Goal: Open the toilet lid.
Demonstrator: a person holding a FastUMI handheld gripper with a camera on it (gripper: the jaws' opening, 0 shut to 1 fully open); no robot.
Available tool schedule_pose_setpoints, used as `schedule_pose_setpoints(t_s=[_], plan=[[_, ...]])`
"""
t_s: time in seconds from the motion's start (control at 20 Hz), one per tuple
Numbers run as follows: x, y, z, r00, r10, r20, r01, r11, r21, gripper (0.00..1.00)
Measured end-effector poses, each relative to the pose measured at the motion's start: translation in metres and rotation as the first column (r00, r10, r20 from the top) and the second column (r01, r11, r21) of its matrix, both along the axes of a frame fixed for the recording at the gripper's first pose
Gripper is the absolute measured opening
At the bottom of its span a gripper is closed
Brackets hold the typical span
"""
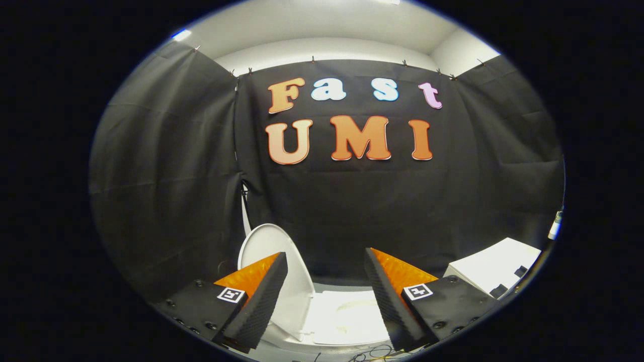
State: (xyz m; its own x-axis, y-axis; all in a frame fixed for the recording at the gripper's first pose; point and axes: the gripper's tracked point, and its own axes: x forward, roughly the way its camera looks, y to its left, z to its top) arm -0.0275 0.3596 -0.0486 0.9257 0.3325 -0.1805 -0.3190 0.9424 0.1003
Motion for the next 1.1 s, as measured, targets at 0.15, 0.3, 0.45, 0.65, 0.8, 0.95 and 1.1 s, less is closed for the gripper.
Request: schedule_pose_setpoints(t_s=[0.15,0.3,0.45,0.65,0.8,0.95,1.1], plan=[[0.003,-0.016,0.006,1.000,-0.026,0.016,0.026,1.000,-0.010,0.99],[0.003,-0.022,0.005,0.999,-0.043,0.013,0.043,0.999,-0.008,0.99],[0.002,-0.023,0.001,0.999,-0.048,0.002,0.048,0.999,-0.002,0.99],[0.001,-0.026,0.008,0.998,-0.059,0.018,0.059,0.998,-0.006,0.99],[0.000,-0.029,0.005,0.998,-0.065,0.017,0.065,0.998,-0.004,0.99],[0.001,-0.030,0.005,0.997,-0.070,0.016,0.070,0.998,0.002,0.99],[0.002,-0.032,0.004,0.997,-0.077,0.013,0.077,0.997,0.004,0.99]])
